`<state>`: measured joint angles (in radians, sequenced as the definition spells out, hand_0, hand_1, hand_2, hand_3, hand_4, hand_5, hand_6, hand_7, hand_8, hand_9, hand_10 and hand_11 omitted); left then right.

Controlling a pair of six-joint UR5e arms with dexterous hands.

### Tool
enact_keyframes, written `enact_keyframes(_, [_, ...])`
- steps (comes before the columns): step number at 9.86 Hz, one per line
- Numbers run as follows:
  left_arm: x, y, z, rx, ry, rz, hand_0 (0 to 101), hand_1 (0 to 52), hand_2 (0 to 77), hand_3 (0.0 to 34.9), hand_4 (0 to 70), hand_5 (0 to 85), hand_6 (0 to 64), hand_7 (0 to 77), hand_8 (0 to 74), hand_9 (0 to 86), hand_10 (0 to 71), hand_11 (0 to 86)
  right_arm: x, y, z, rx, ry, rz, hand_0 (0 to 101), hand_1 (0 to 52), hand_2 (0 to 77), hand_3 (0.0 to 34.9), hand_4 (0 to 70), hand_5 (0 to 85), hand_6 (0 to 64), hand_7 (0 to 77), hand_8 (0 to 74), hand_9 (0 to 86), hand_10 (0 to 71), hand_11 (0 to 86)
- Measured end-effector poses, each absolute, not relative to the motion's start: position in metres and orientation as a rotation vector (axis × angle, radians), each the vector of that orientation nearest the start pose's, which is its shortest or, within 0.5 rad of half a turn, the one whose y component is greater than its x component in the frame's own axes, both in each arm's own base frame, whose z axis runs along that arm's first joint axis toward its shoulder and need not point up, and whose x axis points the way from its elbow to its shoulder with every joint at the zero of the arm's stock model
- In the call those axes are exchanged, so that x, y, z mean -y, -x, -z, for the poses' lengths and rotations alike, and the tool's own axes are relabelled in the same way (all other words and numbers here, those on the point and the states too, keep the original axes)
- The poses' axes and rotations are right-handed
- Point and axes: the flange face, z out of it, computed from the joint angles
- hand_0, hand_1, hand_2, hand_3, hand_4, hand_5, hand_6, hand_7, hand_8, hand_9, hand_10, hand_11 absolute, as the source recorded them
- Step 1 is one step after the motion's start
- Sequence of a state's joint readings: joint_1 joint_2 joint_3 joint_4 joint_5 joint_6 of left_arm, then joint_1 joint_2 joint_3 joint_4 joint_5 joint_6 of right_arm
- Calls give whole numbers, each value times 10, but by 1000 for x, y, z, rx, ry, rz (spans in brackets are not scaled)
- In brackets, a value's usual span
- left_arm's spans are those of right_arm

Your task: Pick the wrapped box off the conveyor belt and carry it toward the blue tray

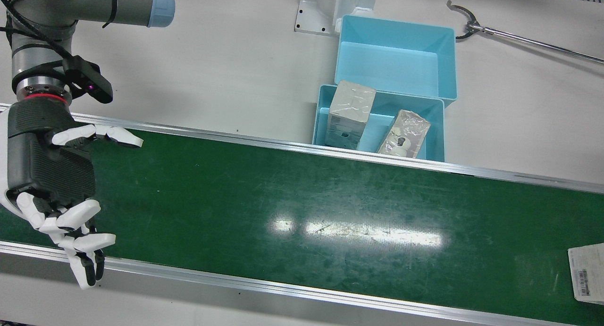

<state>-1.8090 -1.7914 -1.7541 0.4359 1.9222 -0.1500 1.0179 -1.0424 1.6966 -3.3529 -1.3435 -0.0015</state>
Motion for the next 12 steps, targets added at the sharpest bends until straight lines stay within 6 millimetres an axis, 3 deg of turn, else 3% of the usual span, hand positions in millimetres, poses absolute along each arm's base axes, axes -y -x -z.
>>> enact_keyframes(3, [505,225,-526,-2191,303,2279,0,0,5,0,0,11,5,0,0,0,0,0,639,217,-342,-2680,-562,1756,517,191,235,158,224,420,93,311,22,93,0,16])
enact_keyframes(7, [505,225,-526,-2191,303,2279,0,0,5,0,0,11,0,0,0,0,0,0,638,219,-340,-2683,-570,1751,517,191,229,158,196,420,93,311,22,93,0,16])
enact_keyframes(11, [505,225,-526,-2191,303,2279,0,0,5,0,0,11,5,0,0,0,5,0,629,239,-351,-2677,-606,1793,516,191,229,160,213,420,87,311,22,93,5,16])
enact_keyframes(12, [505,225,-526,-2191,303,2279,0,0,5,0,0,11,5,0,0,0,0,0,628,235,-351,-2663,-592,1827,517,191,229,159,213,420,87,311,22,87,0,16])
